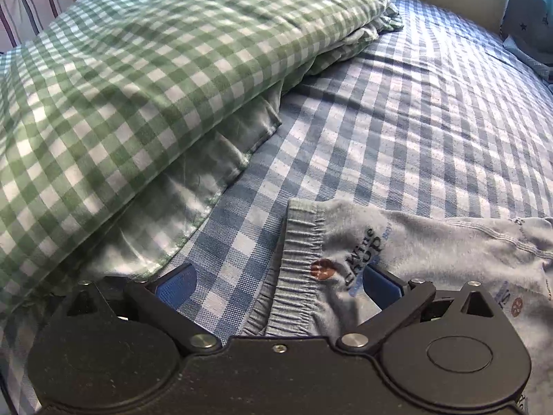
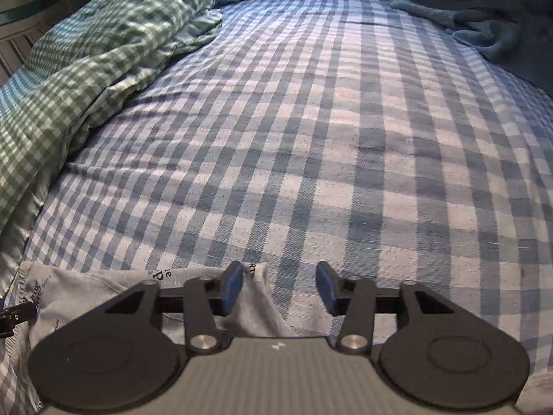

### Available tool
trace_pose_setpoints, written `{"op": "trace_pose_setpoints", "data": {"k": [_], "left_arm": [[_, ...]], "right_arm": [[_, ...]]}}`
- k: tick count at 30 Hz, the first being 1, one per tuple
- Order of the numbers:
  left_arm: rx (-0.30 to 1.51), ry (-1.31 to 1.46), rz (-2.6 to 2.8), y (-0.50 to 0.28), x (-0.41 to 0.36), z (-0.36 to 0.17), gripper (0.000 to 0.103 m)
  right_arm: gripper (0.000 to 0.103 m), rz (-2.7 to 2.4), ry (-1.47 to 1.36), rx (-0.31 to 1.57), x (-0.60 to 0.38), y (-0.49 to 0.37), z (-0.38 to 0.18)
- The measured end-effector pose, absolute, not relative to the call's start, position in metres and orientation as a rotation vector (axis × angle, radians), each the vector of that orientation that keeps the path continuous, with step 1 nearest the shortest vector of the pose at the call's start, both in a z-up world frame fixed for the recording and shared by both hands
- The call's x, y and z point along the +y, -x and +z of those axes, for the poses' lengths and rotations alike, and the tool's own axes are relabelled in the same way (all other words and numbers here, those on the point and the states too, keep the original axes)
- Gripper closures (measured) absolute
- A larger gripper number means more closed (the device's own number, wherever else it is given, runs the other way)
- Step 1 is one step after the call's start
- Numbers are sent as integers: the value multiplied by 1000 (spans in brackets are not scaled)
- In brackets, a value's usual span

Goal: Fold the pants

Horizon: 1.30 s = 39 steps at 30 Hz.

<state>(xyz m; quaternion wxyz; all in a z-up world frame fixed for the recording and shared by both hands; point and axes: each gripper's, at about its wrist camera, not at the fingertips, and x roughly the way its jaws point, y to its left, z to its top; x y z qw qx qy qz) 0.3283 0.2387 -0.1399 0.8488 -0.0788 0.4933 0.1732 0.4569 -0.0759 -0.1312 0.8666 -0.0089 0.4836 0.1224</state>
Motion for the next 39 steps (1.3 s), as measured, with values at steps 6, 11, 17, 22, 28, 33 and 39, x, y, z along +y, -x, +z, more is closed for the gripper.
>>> {"op": "trace_pose_setpoints", "data": {"k": [6, 11, 17, 22, 28, 33, 39], "left_arm": [[1012, 109, 306, -307, 192, -127, 1], [1101, 30, 268, -295, 153, -142, 1], [1187, -77, 303, -290, 134, -158, 1], [1237, -79, 344, -293, 129, -142, 1], [1219, -70, 297, -289, 88, -116, 1], [1198, -117, 170, -298, 17, -102, 1], [1187, -176, -8, -329, -106, -92, 1]], "right_arm": [[7, 165, 118, 898, -113, -362, -120], [4, 55, 170, 968, -153, -293, -139], [3, -96, 108, 1066, -218, -259, -164], [2, -202, -56, 1054, -278, -241, -161], [0, -242, -173, 975, -345, -208, -143], [0, -258, -263, 928, -404, -183, -137], [0, -248, -360, 908, -474, -158, -148]]}}
